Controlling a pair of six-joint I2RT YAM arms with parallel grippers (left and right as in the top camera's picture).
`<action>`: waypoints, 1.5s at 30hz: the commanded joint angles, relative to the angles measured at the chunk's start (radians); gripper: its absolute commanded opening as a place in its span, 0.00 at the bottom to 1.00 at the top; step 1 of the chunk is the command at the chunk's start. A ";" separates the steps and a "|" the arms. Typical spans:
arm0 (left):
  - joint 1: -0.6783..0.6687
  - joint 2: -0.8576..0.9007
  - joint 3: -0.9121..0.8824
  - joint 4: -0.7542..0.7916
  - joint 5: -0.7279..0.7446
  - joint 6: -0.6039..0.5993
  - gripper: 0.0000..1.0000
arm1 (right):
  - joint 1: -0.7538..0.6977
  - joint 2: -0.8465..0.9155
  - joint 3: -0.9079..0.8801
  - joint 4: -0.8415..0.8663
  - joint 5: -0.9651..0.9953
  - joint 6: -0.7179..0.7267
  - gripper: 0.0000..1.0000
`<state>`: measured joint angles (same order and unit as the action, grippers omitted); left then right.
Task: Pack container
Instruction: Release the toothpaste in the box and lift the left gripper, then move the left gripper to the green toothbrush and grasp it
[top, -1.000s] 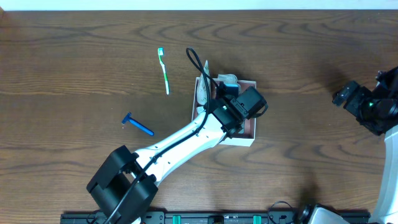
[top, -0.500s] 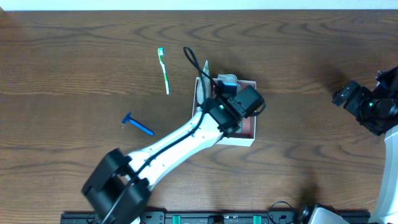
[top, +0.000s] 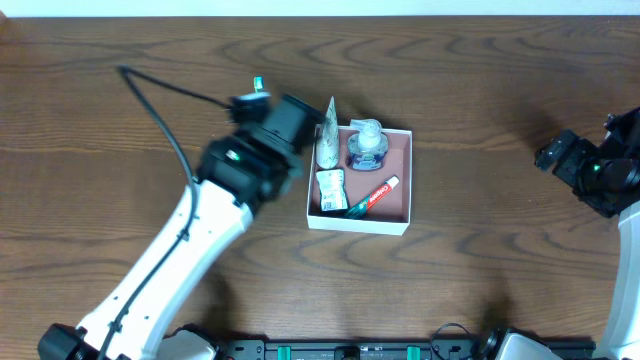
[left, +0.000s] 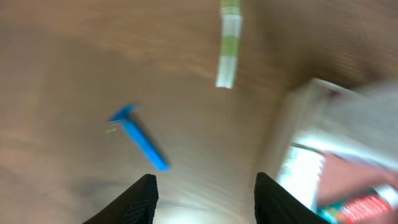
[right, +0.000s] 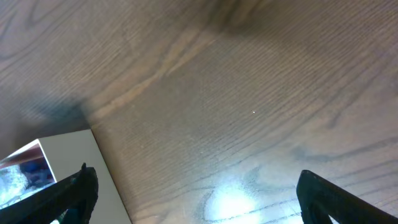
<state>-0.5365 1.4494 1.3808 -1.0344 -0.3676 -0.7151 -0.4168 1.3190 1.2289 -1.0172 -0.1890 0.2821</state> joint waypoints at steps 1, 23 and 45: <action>0.151 0.019 -0.044 -0.031 0.000 -0.137 0.51 | -0.006 -0.013 0.009 0.000 0.002 0.010 0.99; 0.426 0.222 -0.283 0.644 0.401 0.376 0.52 | -0.006 -0.013 0.009 0.000 0.002 0.009 0.99; 0.332 0.503 -0.283 0.964 0.401 0.475 0.52 | -0.006 -0.013 0.009 0.000 0.002 0.009 0.99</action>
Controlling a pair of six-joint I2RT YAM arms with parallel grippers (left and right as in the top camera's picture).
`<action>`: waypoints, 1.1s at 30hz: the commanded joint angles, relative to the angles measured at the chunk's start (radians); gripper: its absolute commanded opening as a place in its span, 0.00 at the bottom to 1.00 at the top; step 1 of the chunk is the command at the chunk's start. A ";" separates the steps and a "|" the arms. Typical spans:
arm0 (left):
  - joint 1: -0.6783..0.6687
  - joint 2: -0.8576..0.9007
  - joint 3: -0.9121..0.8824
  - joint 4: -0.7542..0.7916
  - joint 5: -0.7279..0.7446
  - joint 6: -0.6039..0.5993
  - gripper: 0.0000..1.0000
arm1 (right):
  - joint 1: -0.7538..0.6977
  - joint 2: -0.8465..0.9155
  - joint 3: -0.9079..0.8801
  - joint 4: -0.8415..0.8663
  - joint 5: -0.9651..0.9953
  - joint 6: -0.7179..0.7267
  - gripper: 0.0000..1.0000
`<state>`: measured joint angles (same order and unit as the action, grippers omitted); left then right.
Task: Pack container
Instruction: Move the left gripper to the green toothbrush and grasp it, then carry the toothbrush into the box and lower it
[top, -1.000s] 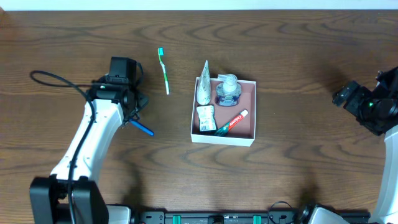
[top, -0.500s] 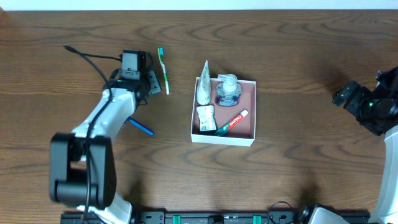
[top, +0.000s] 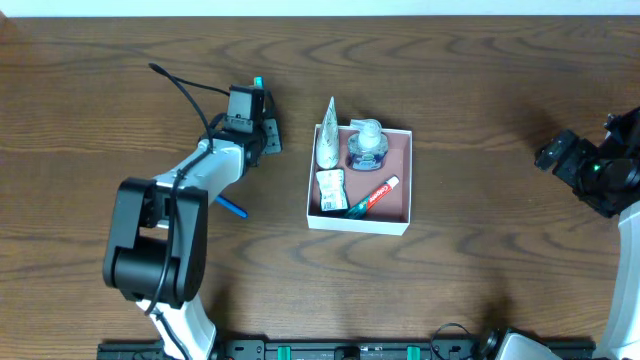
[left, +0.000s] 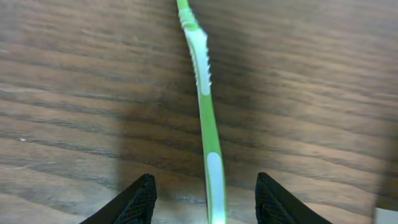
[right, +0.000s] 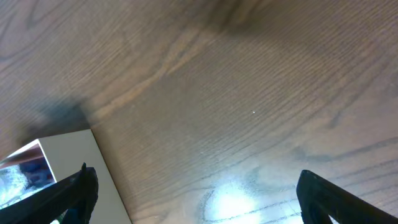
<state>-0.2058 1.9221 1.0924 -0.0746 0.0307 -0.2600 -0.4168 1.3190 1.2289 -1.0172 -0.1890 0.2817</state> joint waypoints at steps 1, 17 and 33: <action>0.001 0.035 0.006 0.006 0.003 0.019 0.52 | -0.006 -0.013 0.009 0.000 0.002 0.010 0.99; -0.012 0.048 0.005 -0.012 0.003 0.014 0.06 | -0.006 -0.013 0.009 0.000 0.002 0.010 0.99; -0.014 -0.147 0.069 -0.239 -0.096 0.013 0.06 | -0.006 -0.013 0.009 0.000 0.002 0.010 0.99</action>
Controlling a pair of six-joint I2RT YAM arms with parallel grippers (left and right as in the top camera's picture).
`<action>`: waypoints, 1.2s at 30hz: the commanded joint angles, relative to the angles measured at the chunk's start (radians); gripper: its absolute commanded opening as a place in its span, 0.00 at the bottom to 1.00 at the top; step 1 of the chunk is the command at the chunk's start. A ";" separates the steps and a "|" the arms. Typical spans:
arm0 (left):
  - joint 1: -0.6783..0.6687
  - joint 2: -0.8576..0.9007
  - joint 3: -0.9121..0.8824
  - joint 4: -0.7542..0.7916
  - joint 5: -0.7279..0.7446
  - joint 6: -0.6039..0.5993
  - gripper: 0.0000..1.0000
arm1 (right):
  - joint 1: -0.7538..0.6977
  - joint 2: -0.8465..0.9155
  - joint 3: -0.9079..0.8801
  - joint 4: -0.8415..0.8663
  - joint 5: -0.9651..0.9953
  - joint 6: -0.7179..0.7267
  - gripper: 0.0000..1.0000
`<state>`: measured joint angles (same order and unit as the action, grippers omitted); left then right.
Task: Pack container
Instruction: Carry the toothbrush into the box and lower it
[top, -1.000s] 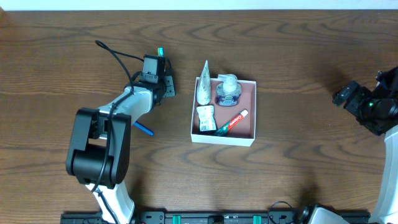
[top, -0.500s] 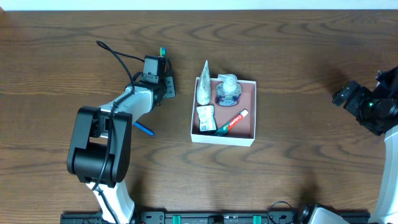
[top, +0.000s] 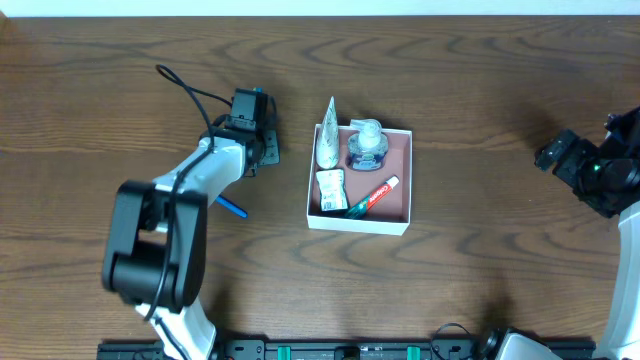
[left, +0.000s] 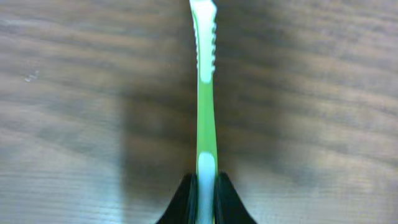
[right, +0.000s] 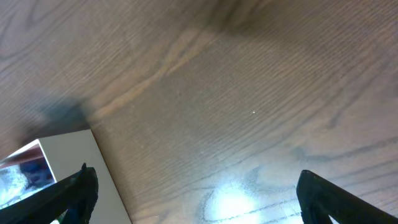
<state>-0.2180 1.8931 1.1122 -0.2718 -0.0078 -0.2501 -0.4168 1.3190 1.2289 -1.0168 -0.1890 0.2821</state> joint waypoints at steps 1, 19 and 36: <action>-0.002 -0.153 0.051 -0.063 -0.057 0.002 0.06 | -0.006 -0.013 0.009 -0.001 0.002 0.010 0.99; -0.231 -0.743 0.051 -0.462 -0.045 -0.148 0.06 | -0.006 -0.013 0.009 -0.001 0.002 0.010 0.99; -0.689 -0.719 0.051 -0.468 -0.141 -0.314 0.06 | -0.006 -0.013 0.009 -0.001 0.002 0.009 0.99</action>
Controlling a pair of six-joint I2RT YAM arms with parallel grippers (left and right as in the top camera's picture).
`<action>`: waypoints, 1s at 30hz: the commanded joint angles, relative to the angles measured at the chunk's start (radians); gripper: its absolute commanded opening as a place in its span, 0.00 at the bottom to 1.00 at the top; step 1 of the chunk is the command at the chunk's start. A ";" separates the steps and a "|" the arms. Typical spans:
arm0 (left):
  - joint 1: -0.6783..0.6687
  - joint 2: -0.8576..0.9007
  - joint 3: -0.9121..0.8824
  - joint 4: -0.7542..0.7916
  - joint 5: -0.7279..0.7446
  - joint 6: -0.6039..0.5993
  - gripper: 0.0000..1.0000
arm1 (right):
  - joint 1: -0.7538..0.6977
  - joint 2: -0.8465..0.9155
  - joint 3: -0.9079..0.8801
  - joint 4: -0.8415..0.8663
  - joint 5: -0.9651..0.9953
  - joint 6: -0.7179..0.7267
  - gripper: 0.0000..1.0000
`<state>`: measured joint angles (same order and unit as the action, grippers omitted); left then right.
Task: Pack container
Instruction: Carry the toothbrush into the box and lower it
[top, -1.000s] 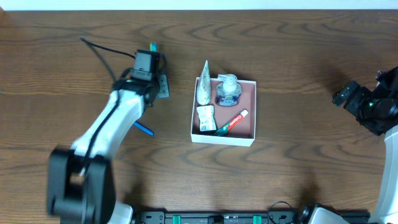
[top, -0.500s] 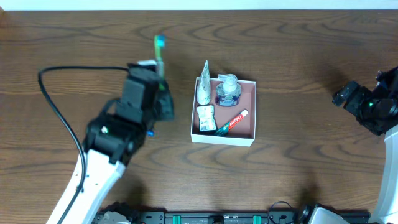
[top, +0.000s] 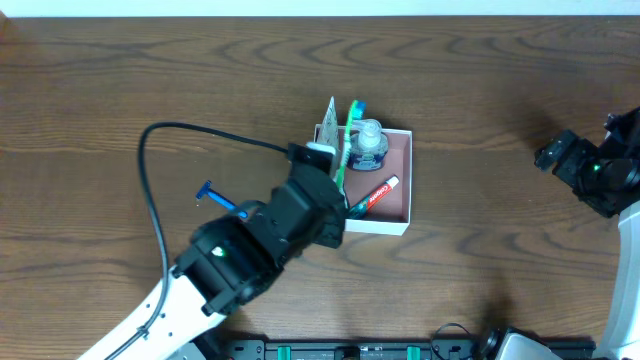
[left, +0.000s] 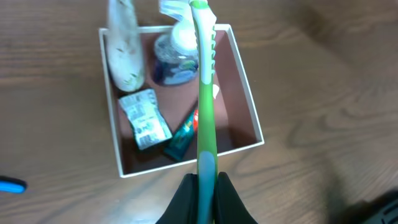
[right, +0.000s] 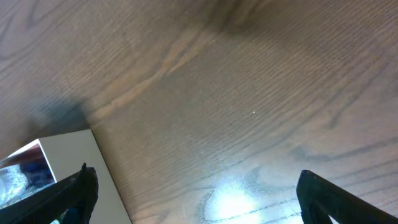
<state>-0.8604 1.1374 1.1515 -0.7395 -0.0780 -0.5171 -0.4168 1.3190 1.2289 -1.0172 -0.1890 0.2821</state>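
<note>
A white box (top: 398, 223) with a reddish floor holds a pale pouch (left: 124, 56), a clear bottle (left: 177, 62), a small sachet (left: 144, 118) and a toothpaste tube (left: 186, 134). My left gripper (left: 204, 186) is shut on a green toothbrush (left: 205, 93) and holds it in the air over the box, head pointing to the far side. Seen from overhead, the toothbrush (top: 349, 130) crosses the box's left half. My right gripper (right: 199, 199) stands open far to the right, with nothing between its fingers.
A blue razor (top: 222, 197) lies on the wooden table left of the box, and its tip shows in the left wrist view (left: 9, 185). A corner of the box (right: 62, 162) appears in the right wrist view. The right arm (top: 590, 170) rests near the table's right edge.
My left gripper, shut on the toothbrush down on the table left of the box, now holds it lifted above the box. The right arm has not moved.
My left gripper was open beside the box, with the razor and the toothbrush lying on the table. Then it stood open astride the toothbrush, then shut on it. Now the toothbrush is held over the box.
</note>
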 joint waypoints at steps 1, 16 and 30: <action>-0.062 0.053 0.012 0.000 -0.082 -0.056 0.06 | -0.006 -0.013 0.009 0.000 0.002 0.009 0.99; -0.201 0.406 0.012 0.068 -0.261 -0.243 0.06 | -0.006 -0.013 0.009 0.000 0.002 0.010 0.99; -0.201 0.471 0.012 0.185 -0.282 -0.270 0.06 | -0.006 -0.013 0.009 0.000 0.002 0.010 0.99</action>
<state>-1.0622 1.6020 1.1515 -0.5644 -0.3252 -0.7677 -0.4168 1.3190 1.2289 -1.0172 -0.1890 0.2817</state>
